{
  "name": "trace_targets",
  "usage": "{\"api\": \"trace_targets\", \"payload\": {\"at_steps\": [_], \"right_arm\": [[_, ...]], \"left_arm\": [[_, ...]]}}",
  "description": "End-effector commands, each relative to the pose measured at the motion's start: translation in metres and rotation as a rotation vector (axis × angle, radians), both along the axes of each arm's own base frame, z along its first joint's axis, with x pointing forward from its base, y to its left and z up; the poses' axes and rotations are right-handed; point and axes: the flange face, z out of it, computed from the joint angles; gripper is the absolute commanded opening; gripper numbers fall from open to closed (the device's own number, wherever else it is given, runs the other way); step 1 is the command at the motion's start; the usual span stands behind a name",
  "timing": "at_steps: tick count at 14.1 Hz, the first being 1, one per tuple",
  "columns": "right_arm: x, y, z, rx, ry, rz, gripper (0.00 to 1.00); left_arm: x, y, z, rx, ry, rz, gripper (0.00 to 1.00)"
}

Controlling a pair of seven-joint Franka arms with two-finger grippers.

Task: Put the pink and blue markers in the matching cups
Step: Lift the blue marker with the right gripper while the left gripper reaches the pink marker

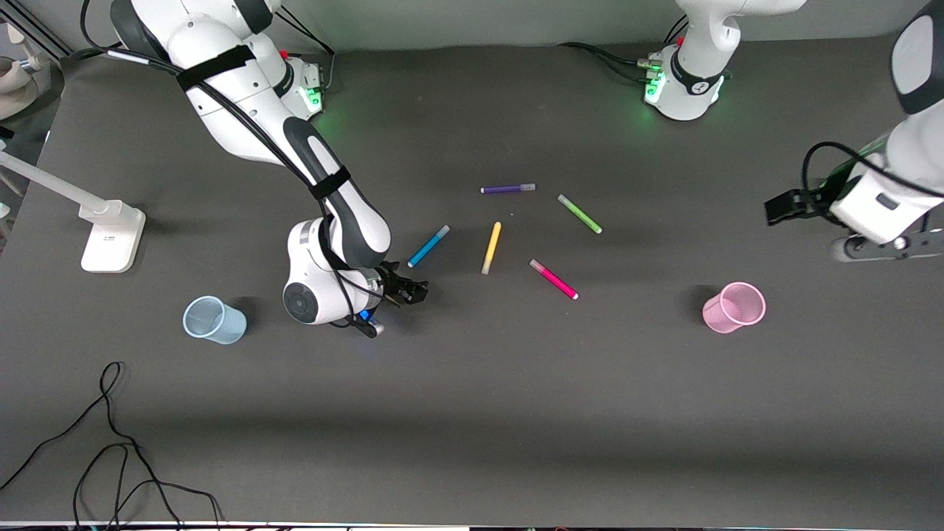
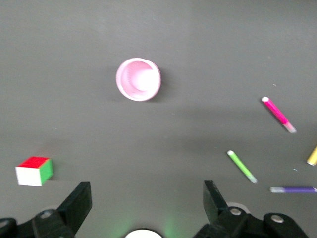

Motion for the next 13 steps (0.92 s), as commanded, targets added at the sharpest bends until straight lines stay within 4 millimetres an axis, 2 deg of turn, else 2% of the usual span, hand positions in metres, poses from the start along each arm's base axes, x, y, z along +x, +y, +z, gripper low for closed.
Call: {"api": "trace_targets", "payload": {"at_steps": [1,2,4,6,8,9,10,11,12,13], "right_arm": [[-0.001,0.004,-0.011,0.017,0.042,-0.054,0.7],[-0.003,0.003,-0.012,0.017,0.051,-0.052,0.59],[-0.004,-0.001,-0.011,0.022,0.079,-0.052,0.46],[-0.005,-0.001,-0.011,0.027,0.095,-0.054,0.45],[-0.009,0.0,-0.011,0.037,0.117,-0.057,0.45],[-0.01,0.0,-0.01,0.039,0.121,-0.054,0.45],[-0.01,0.0,-0.01,0.04,0.13,-0.053,0.5],[-0.01,0.0,-0.009,0.041,0.128,-0.053,0.55],[-0.01,0.0,-0.009,0.04,0.129,-0.054,0.55],[-0.01,0.0,-0.009,0.042,0.129,-0.054,0.5]], "left_arm": [[0.025,-0.029,-0.045,-0.021,0.02,0.048,1.0],[0.033,-0.043,-0.069,-0.013,0.033,0.086,1.0],[0.051,-0.059,-0.118,-0.01,0.052,0.15,1.0],[0.058,-0.083,-0.152,-0.084,0.095,0.288,1.0],[0.059,-0.124,-0.188,-0.06,0.111,0.382,1.0],[0.055,-0.139,-0.199,-0.035,0.137,0.487,1.0],[0.046,-0.169,-0.212,0.005,0.158,0.569,1.0],[0.035,-0.208,-0.227,0.034,0.149,0.613,1.0],[0.025,-0.234,-0.247,0.056,0.145,0.664,1.0],[0.021,-0.247,-0.26,0.069,0.146,0.701,1.0]]}}
